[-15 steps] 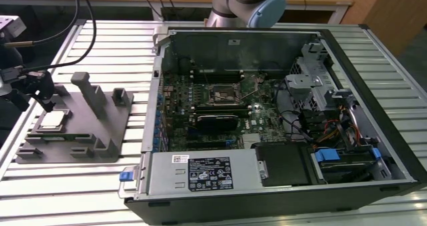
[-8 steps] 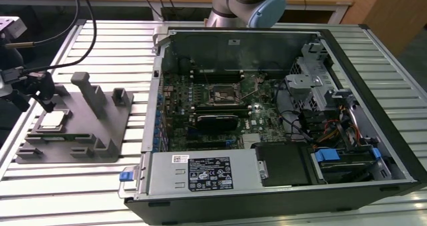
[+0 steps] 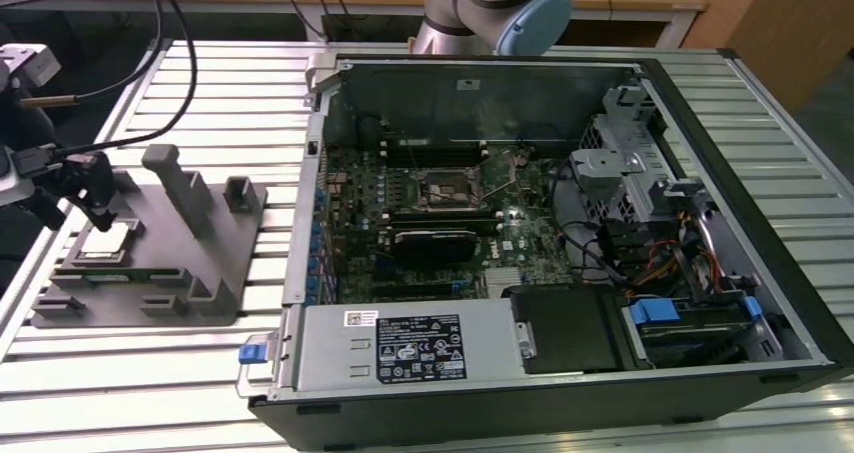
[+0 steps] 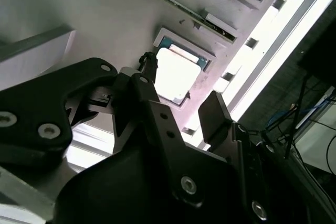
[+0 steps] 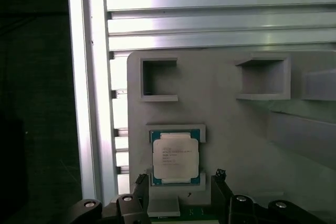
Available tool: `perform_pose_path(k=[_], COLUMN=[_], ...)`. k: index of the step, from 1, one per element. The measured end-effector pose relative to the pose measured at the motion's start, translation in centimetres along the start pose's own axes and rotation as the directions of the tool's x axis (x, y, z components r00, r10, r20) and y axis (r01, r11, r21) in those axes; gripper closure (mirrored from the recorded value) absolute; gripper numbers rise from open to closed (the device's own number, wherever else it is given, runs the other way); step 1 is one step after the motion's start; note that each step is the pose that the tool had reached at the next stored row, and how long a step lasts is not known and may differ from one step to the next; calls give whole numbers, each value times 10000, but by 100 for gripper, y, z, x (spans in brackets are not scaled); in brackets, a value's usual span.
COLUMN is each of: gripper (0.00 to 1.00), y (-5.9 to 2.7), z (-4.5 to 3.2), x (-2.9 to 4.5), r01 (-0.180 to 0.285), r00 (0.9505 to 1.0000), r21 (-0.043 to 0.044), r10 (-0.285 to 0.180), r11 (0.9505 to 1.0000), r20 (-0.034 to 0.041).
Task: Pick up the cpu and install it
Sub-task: 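Pick up the cpu and move it towards the insertion slot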
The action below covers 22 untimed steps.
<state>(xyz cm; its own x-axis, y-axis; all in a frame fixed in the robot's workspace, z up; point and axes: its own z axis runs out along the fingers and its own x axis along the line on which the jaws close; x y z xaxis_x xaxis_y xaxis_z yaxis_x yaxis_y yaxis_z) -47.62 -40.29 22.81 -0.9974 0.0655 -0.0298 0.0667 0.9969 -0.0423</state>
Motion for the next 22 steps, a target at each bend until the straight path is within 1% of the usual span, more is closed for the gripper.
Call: perform_pose_path(k=[4,5,6,7,8,9,11,12,13,16,17,22], gripper=[41,41,41,41,41,41,41,41,41,41,41,41], y=[2,2,2,2,3,3,3,2,2,2,2,3], z=[48,53,56,61,64,67,84,97,108,136,144,191], x=[2,2,2,2,2,2,3,3,3,4,4,5], r01=[10,33,68,111,149,177,216,243,273,375,393,405], r00=[10000,10000,10000,9999,9999,9998,9998,9997,9996,9993,9992,9992], r21=[0,-21,-94,-225,-323,-357,-375,-403,-446,-637,-658,-657], r10=[-10,-33,-68,-111,-149,-178,-217,-244,-273,-377,-395,-407], r11=[10000,10000,9999,9997,9994,9992,9991,9989,9986,9973,9971,9970], r20=[-2,-4,-8,-11,-14,-15,-12,-14,-15,-16,-13,-20])
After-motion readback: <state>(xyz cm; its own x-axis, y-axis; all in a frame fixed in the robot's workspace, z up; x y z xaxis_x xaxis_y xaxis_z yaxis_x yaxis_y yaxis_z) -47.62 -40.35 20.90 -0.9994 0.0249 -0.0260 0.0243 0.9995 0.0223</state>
